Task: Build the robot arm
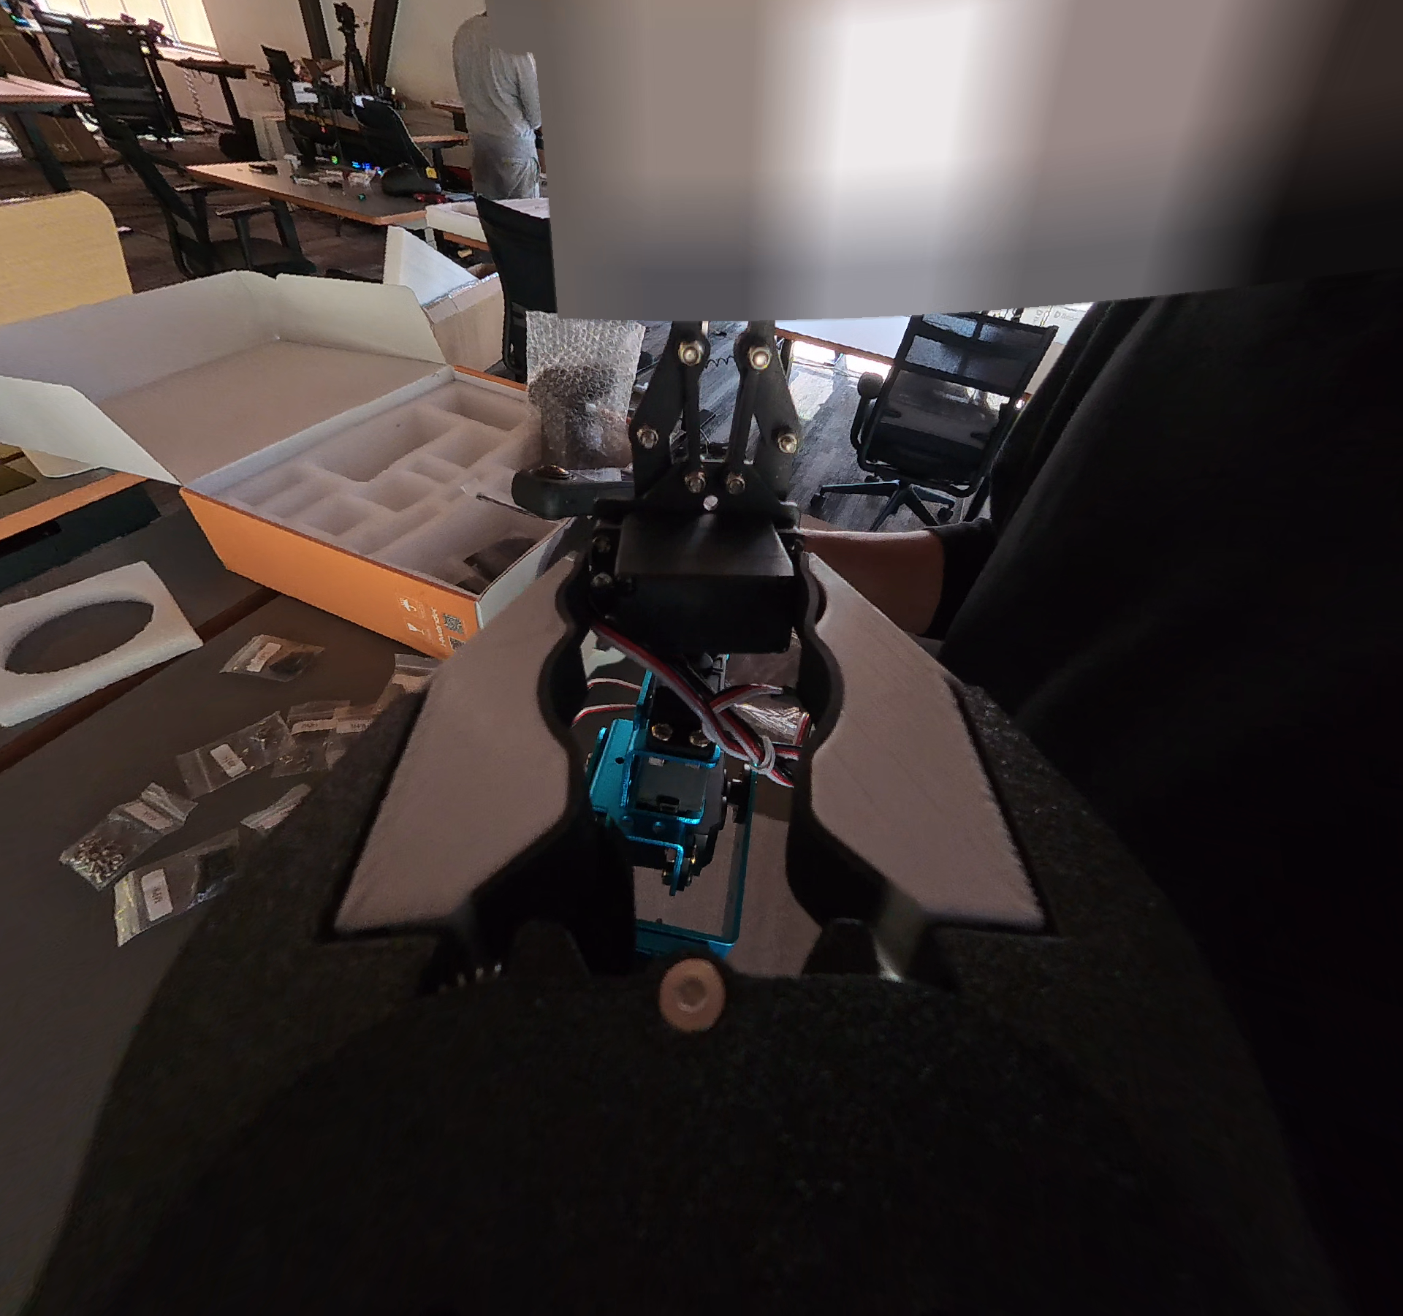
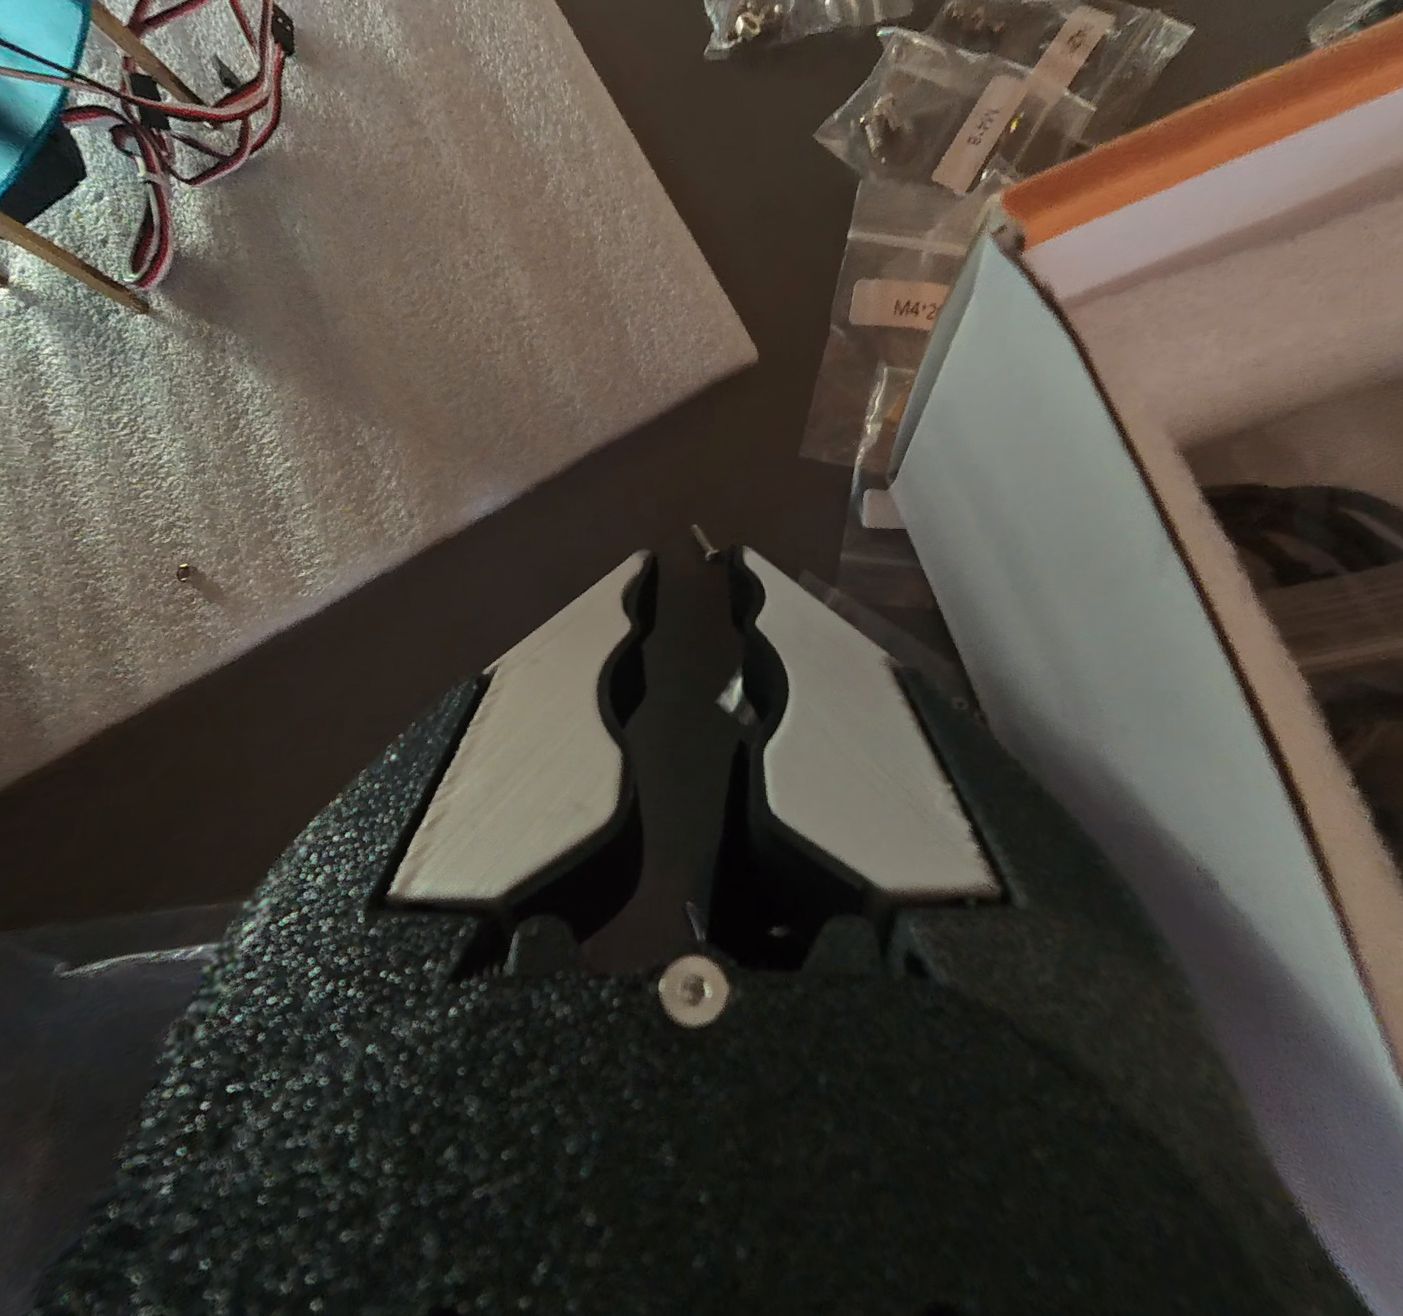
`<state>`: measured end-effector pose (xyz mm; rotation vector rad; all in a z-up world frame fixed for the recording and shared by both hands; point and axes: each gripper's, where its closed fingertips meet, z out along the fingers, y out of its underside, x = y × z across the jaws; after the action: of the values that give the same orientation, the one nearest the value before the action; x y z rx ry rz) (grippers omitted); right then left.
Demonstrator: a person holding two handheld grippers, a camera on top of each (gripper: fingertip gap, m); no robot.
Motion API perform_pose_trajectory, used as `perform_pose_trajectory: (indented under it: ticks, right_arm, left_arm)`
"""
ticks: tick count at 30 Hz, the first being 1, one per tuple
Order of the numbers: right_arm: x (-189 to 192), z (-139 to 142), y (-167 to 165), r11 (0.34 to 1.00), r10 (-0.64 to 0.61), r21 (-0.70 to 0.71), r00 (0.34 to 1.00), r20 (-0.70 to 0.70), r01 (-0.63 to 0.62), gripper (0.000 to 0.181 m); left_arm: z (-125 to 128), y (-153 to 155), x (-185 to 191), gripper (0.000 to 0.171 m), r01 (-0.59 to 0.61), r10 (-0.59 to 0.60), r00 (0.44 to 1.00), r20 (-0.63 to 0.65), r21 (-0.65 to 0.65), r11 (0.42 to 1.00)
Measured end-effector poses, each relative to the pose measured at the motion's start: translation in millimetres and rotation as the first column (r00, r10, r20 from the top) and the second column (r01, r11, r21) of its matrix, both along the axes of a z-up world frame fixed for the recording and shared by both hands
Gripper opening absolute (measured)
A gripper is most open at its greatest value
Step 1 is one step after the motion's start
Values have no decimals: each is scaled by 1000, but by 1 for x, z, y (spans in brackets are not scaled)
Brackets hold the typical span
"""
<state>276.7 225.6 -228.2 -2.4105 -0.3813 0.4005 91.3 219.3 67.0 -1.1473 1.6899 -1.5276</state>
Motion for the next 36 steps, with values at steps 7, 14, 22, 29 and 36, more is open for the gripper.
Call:
perform_pose_trajectory:
  ticks: [7, 14, 22, 29, 36]
  right_arm:
    - [1, 1, 5, 1000, 8, 13, 1000, -11, -8, 11]
    - [1, -2, 2, 1000, 17, 10, 1000, 23, -17, 6]
    - [2, -2, -1, 999, 13, 35, 998, 54, -15, 8]
    - [1, -2, -3, 997, 24, 66, 996, 84, -30, 1]
    - [1, -1, -7, 997, 45, 62, 994, 99, -51, 16]
  left_arm:
    - [-1, -1, 1, 53, -11, 11, 1000, -24, -4, 1000]
    - [-1, 1, 1, 53, -17, 16, 999, -39, -21, 1000]
    - [-2, 0, 1, 53, -27, 26, 998, -52, -29, 999]
    - [-3, 0, 2, 53, -39, 36, 997, -70, -31, 999]
    - [-4, 0, 2, 52, -51, 49, 995, -91, -21, 998]
